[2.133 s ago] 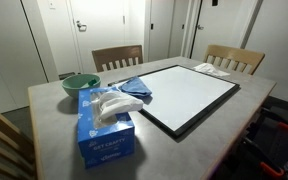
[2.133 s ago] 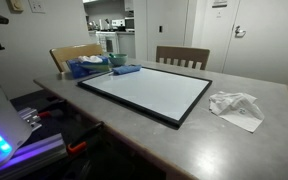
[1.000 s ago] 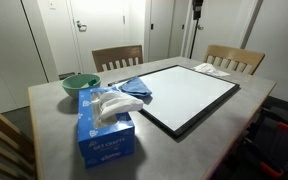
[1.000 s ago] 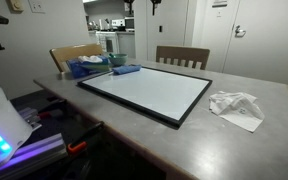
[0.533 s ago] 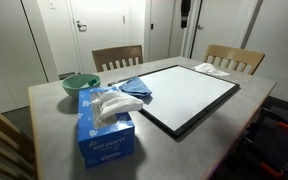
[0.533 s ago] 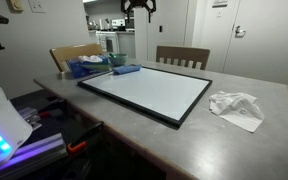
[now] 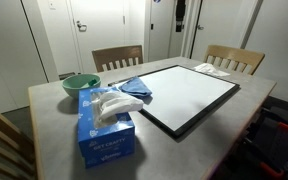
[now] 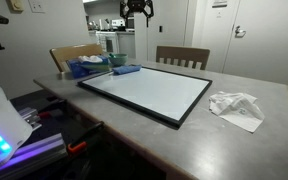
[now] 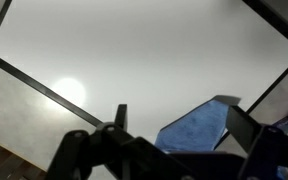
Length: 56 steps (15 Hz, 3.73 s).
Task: Use the cloth to wipe the whiteboard
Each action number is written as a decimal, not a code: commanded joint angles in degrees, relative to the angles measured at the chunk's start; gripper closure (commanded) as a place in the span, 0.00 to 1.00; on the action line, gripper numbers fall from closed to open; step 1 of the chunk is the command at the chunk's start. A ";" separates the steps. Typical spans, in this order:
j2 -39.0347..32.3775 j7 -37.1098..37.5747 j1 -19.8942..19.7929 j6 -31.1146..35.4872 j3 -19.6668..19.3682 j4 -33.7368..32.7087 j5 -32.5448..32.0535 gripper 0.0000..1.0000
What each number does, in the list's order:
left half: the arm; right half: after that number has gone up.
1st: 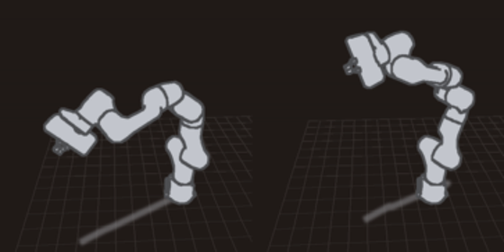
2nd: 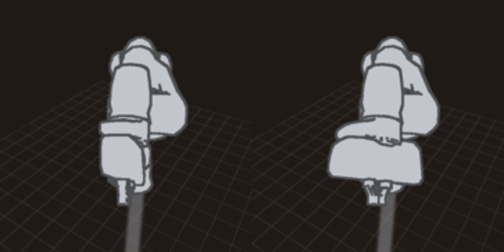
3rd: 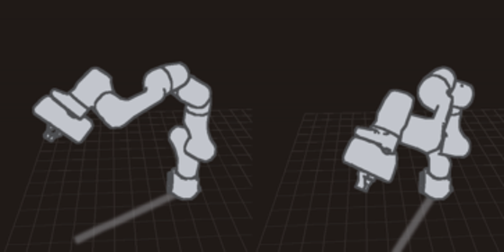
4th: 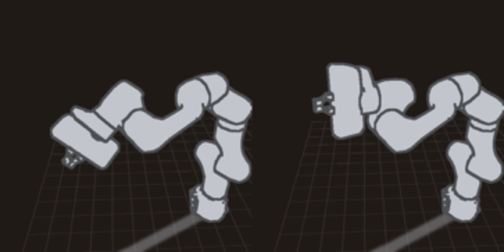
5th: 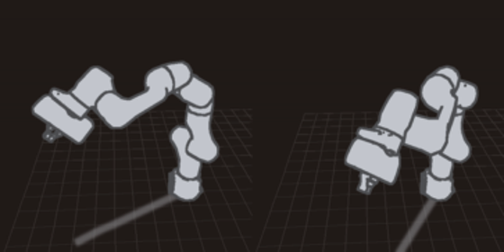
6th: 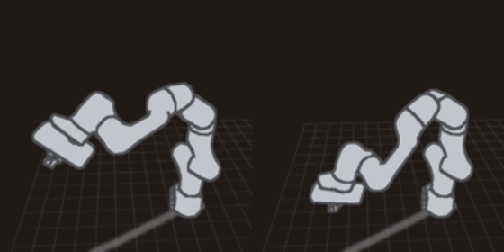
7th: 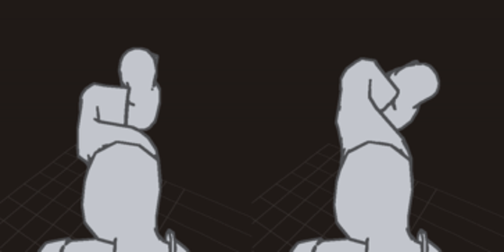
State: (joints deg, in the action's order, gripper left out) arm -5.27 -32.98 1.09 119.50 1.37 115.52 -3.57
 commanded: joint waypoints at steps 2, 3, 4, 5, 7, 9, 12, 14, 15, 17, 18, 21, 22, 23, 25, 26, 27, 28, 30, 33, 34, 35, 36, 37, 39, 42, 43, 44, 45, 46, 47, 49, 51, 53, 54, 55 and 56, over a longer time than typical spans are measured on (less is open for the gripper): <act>-3.23 4.76 1.09 -0.73 1.23 -2.66 -2.31 0.00; -4.05 5.72 1.43 -0.20 1.65 -3.03 -2.44 0.00; -5.19 7.52 2.02 0.40 2.19 -3.71 -2.85 0.00; -6.14 9.06 2.49 0.77 2.61 -4.21 -3.17 0.00; -8.46 13.11 3.79 1.62 3.26 -5.57 -4.73 0.00; -11.02 16.81 5.01 2.01 3.64 -7.21 -6.44 0.00; -14.77 20.18 6.31 2.77 4.05 -9.74 -7.54 0.00; -17.37 20.70 6.74 4.07 4.53 -11.20 -6.65 0.00; -18.69 20.87 6.94 4.41 4.71 -12.03 -6.50 0.00; -21.43 20.87 7.22 5.42 5.16 -13.68 -6.01 0.00; -23.04 20.69 7.36 5.47 5.26 -14.99 -5.99 0.00; -28.53 20.55 8.06 4.87 5.48 -19.64 -6.25 0.00; -30.29 20.07 8.13 4.54 5.61 -21.36 -6.11 0.00; -31.97 19.44 8.11 4.22 5.74 -22.99 -5.93 0.00; -35.27 16.80 7.79 2.35 6.45 -26.55 -5.59 0.00; -36.97 15.32 7.66 1.46 6.82 -28.42 -5.50 0.00; -38.52 14.48 7.81 0.88 6.97 -30.07 -5.61 0.00; -40.13 13.53 7.84 0.28 7.14 -31.92 -5.62 0.00; -42.86 12.90 8.09 -0.07 7.21 -35.09 -5.68 0.00; -45.63 12.11 7.82 -2.60 7.87 -39.00 -4.72 0.00; -46.12 12.23 7.81 -4.27 8.03 -40.02 -4.25 0.00; -46.12 12.32 7.65 -6.30 8.35 -40.65 -3.50 0.00; -46.10 12.43 7.70 -7.74 8.40 -41.22 -3.14 0.00; -45.92 12.76 7.76 -9.41 8.36 -41.67 -2.73 0.00; -46.00 13.04 7.91 -11.41 8.05 -42.61 -2.55 0.00; -46.64 14.06 7.92 -10.39 7.36 -42.67 -2.90 0.00; -46.70 14.84 8.00 -8.92 7.12 -42.11 -2.99 0.00; -46.59 15.51 8.15 -7.80 7.03 -41.38 -3.03 0.00; -46.56 16.27 8.30 -6.71 6.96 -40.77 -3.03 0.00; -46.76 16.75 8.32 -5.94 7.12 -40.55 -2.80 0.00; -46.97 17.15 8.34 -5.01 7.22 -40.33 -2.71 0.00; -47.01 18.42 8.70 -2.67 7.32 -39.39 -2.62 0.00; -46.95 20.25 9.19 -0.57 7.13 -38.50 -2.70 0.00; -46.95 23.35 10.23 0.96 6.34 -37.73 -3.24 0.00; -46.88 25.46 11.02 1.59 5.74 -37.19 -3.70 0.00; -46.85 27.24 11.60 2.10 5.31 -36.81 -3.95 0.00; -46.82 29.46 12.48 2.31 4.65 -36.38 -4.36 0.00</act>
State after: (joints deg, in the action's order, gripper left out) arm -53.00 -8.27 11.44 119.60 8.06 76.57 -7.21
